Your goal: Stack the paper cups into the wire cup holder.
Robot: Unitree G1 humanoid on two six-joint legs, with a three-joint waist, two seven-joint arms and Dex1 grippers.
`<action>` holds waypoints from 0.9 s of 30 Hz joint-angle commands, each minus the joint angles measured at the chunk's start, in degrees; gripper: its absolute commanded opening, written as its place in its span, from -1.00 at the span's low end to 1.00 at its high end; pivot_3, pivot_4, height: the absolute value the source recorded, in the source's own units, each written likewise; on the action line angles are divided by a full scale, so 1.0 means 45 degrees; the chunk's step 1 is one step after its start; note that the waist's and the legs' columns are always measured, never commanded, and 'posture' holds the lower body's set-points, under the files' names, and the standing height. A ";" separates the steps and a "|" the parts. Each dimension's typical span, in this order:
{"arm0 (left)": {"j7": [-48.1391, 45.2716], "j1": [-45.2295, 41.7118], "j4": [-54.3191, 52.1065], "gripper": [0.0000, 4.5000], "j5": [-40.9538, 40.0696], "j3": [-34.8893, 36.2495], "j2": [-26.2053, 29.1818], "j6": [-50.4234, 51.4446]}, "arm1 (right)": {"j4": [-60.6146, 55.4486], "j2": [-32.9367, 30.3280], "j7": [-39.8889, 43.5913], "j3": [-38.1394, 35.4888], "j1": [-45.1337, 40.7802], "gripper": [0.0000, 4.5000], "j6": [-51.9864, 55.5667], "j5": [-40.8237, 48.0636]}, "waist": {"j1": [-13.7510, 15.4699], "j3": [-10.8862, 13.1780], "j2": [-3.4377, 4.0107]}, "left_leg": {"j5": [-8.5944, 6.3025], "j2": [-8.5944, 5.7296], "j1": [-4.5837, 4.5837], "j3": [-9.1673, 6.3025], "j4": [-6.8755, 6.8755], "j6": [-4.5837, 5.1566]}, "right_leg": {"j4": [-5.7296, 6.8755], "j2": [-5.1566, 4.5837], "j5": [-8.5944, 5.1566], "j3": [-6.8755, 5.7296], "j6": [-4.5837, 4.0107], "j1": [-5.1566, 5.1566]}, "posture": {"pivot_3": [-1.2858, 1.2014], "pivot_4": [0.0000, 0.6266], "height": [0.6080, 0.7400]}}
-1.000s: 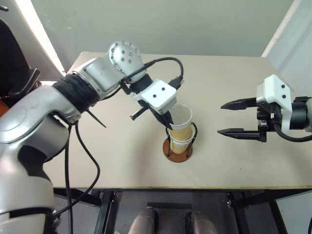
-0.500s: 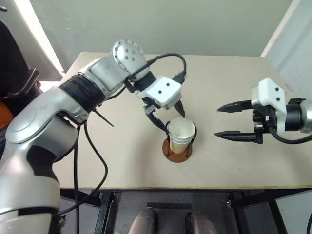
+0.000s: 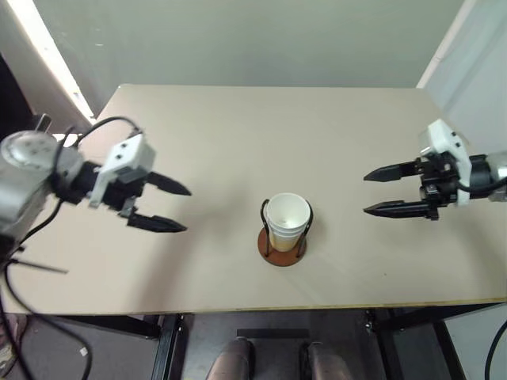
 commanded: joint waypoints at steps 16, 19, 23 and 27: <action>0.1967 0.7745 -0.3433 0.79 0.0704 0.9608 -0.1352 0.2661 | 0.1867 0.0815 0.1703 0.0874 -0.2345 0.71 -0.1161 -0.1582 | -0.0127 -0.0004 -0.0024 | 0.0060 -0.0002 0.0256 -0.0029 -0.0257 -0.0143 | 0.0231 -0.0021 -0.0044 -0.0011 -0.0372 0.0026 | 0.03 -0.52 1.00; 0.2028 0.7830 -0.3615 0.79 0.0761 0.9820 -0.1445 0.2905 | 0.2125 0.0929 0.1873 0.0997 -0.2581 0.71 -0.1289 -0.1841 | -0.0129 -0.0004 -0.0024 | 0.0098 -0.0004 0.0269 -0.0034 -0.0322 -0.0205 | 0.0229 -0.0023 -0.0027 -0.0014 -0.0400 0.0019 | 0.03 -0.52 1.00; 0.2045 0.7755 -0.3715 0.88 0.0662 0.9961 -0.1487 0.3370 | 0.2229 0.1055 0.2001 0.1041 -0.2670 0.71 -0.1295 -0.2020 | -0.0134 -0.0004 -0.0024 | 0.0115 -0.0001 0.0273 -0.0054 -0.0348 -0.0233 | 0.0231 -0.0022 -0.0019 -0.0031 -0.0412 0.0011 | 0.03 -0.52 1.00; 0.2054 0.7461 -0.3770 1.00 0.0540 0.9810 -0.1407 0.3786 | 0.2152 0.1147 0.2051 0.1052 -0.2621 0.97 -0.1118 -0.1960 | -0.0132 -0.0004 -0.0024 | 0.0116 0.0000 0.0266 -0.0054 -0.0352 -0.0238 | 0.0229 -0.0021 -0.0019 -0.0035 -0.0412 0.0006 | 0.03 -0.52 1.00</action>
